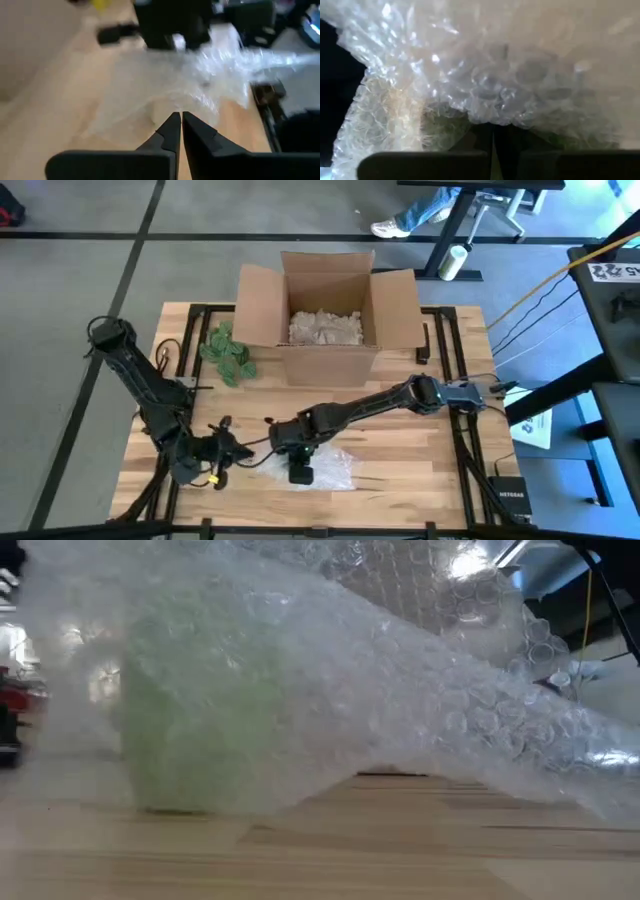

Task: Wrap mug
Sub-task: Wrap the green mug in bubble wrap

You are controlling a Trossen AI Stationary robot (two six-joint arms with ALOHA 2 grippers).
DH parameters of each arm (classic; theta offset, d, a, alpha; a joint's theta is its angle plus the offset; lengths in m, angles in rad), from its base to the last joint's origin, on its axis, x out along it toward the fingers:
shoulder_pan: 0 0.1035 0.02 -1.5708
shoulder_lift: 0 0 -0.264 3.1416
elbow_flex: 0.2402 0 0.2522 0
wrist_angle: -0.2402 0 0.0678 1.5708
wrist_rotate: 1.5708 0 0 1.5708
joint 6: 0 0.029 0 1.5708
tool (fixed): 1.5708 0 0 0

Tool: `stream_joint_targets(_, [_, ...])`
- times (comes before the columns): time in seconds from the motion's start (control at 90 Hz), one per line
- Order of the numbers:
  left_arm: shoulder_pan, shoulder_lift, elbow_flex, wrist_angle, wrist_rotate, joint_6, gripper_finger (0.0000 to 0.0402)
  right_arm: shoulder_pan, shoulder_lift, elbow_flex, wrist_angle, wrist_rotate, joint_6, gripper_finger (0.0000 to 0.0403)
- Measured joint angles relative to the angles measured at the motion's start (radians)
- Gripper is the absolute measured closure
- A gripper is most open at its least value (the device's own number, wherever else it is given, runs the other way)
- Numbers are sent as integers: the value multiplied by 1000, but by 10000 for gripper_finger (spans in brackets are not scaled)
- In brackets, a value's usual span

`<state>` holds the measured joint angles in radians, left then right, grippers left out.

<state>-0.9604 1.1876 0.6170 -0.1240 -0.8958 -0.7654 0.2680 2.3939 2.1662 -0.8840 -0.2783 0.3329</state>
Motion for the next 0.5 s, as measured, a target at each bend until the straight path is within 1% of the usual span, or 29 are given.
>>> stream_joint_targets(0.111, [18, 0, 0, 54, -5, 80, 402, 0, 0, 0, 9, 0, -3, 403])
stream_joint_targets(0.233, [34, 0, 0, 180, -6, 214, 402, 0, 0, 0, 28, 0, -17, 403])
stream_joint_targets(0.333, [49, 4, 0, 284, 30, 326, 402, 0, 0, 0, 29, 14, -22, 403])
stream_joint_targets(0.389, [62, 10, 0, 304, 61, 347, 402, 0, 0, 0, 29, 16, -24, 403])
stream_joint_targets(0.5, [98, 39, 0, 302, 119, 314, 402, 0, 0, 0, 29, 29, -24, 403])
